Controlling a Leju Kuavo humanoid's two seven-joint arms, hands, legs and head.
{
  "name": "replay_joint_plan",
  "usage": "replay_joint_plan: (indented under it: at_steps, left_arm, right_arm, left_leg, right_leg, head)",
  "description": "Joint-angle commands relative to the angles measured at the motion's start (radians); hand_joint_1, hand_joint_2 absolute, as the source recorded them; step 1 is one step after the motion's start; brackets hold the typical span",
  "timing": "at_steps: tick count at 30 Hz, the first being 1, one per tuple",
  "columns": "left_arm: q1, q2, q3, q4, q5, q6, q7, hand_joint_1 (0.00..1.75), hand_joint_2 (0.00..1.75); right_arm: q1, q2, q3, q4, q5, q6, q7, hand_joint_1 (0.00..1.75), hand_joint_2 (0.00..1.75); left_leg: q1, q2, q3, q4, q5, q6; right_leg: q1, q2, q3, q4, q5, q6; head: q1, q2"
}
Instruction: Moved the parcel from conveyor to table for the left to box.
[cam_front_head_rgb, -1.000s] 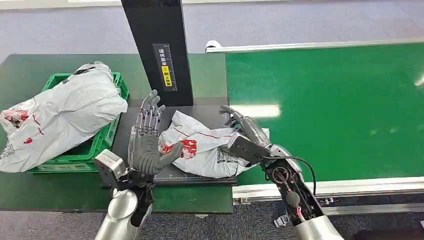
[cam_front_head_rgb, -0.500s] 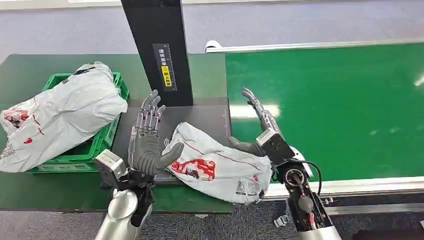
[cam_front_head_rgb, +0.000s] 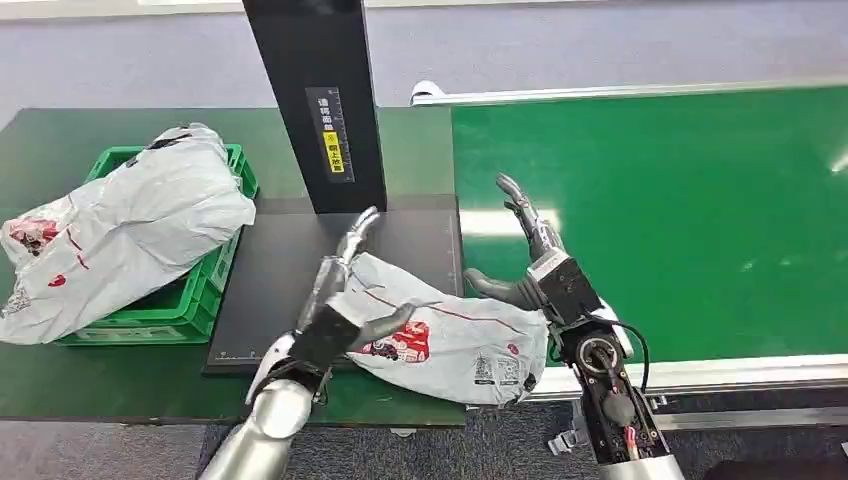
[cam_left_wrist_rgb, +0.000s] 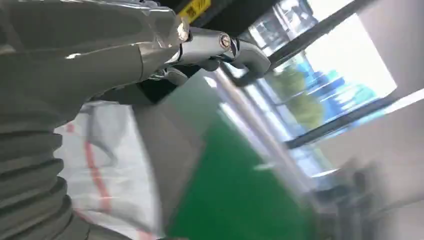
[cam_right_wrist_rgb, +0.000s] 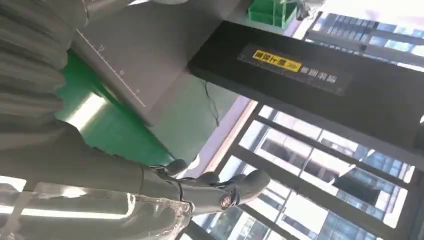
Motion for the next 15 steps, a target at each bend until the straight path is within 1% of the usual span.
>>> replay_joint_plan:
  at_steps: [1,2,5,7,9,11,12,13,14,15]
  left_arm:
    - [-0.152,-0.016,-0.162,0.49,-0.324,-0.009,0.108,0.0,1.75]
    - [-0.155,-0.019,-0.157,0.502,-0.338,0.003,0.12,0.0,1.75]
    - [-0.159,-0.016,-0.148,0.501,-0.344,0.005,0.124,0.0,1.75]
    - [-0.149,-0.012,-0.139,0.479,-0.358,0.0,0.136,0.0,1.75]
    - [-0.145,-0.012,-0.134,0.473,-0.361,-0.002,0.141,0.0,1.75]
    - [-0.133,-0.008,-0.119,0.454,-0.368,-0.01,0.143,0.0,1.75]
    - [-0.13,-0.008,-0.118,0.45,-0.37,-0.013,0.143,0.0,1.75]
    - [-0.124,-0.008,-0.113,0.445,-0.376,-0.022,0.138,0.0,1.75]
    - [-0.118,-0.009,-0.109,0.44,-0.378,-0.031,0.13,0.0,1.75]
    - [-0.116,-0.011,-0.105,0.442,-0.366,-0.047,0.12,0.05,1.75]
  right_arm:
    - [-0.019,0.026,-0.028,0.035,0.01,0.01,0.007,0.0,1.75]
    - [-0.011,0.027,-0.03,0.022,0.009,0.01,0.008,0.0,1.75]
    - [-0.007,0.027,-0.032,0.013,0.009,0.009,0.008,0.0,1.75]
    - [-0.003,0.027,-0.034,0.004,0.01,0.008,0.008,0.0,1.75]
    - [-0.003,0.027,-0.035,0.003,0.01,0.008,0.008,0.0,1.75]
    - [-0.01,0.026,-0.034,0.012,0.012,0.01,0.008,0.0,1.75]
    - [-0.012,0.027,-0.034,0.015,0.012,0.01,0.008,0.0,1.75]
    - [-0.014,0.027,-0.032,0.02,0.013,0.011,0.008,0.0,1.75]
    - [-0.016,0.027,-0.03,0.024,0.014,0.011,0.007,0.0,1.75]
    - [-0.017,0.028,-0.03,0.026,0.014,0.011,0.007,0.0,1.75]
  left_leg:
    - [-0.001,-0.002,0.005,-0.004,0.001,0.001]
    - [-0.001,-0.002,0.006,-0.005,0.001,0.001]
    - [0.0,-0.001,0.002,-0.001,0.0,0.0]
    - [0.0,-0.002,0.004,-0.003,0.0,0.0]
    - [0.0,-0.003,0.008,-0.007,0.001,0.001]
    - [0.0,0.0,0.005,-0.003,0.0,0.001]
    - [0.0,-0.001,0.007,-0.006,0.0,0.001]
    - [0.0,0.001,0.004,-0.003,0.0,0.001]
    - [0.0,0.001,0.005,-0.003,0.0,0.001]
    - [0.0,0.001,0.003,-0.002,0.0,0.001]
  right_leg:
    - [-0.001,-0.002,0.005,-0.004,0.001,0.0]
    - [-0.001,-0.002,0.007,-0.005,0.001,0.0]
    - [0.0,-0.001,0.003,-0.001,0.0,0.0]
    - [0.0,-0.002,0.004,-0.003,0.0,-0.001]
    - [0.0,-0.002,0.009,-0.007,0.0,-0.001]
    - [0.0,0.0,0.004,-0.003,0.0,-0.001]
    - [0.0,0.0,0.007,-0.006,0.0,-0.001]
    - [0.0,0.001,0.004,-0.003,0.0,0.0]
    - [0.0,0.001,0.005,-0.004,0.001,0.0]
    - [0.0,0.001,0.003,-0.002,0.0,0.0]
  head:
    - [0.0,0.0]
    - [0.0,0.0]
    - [0.0,0.0]
    - [0.0,0.0]
    - [0.0,0.0]
    - [0.0,0.0]
    - [0.0,0.0]
    - [0.0,0.0]
    - [0.0,0.0]
    - [0.0,0.0]
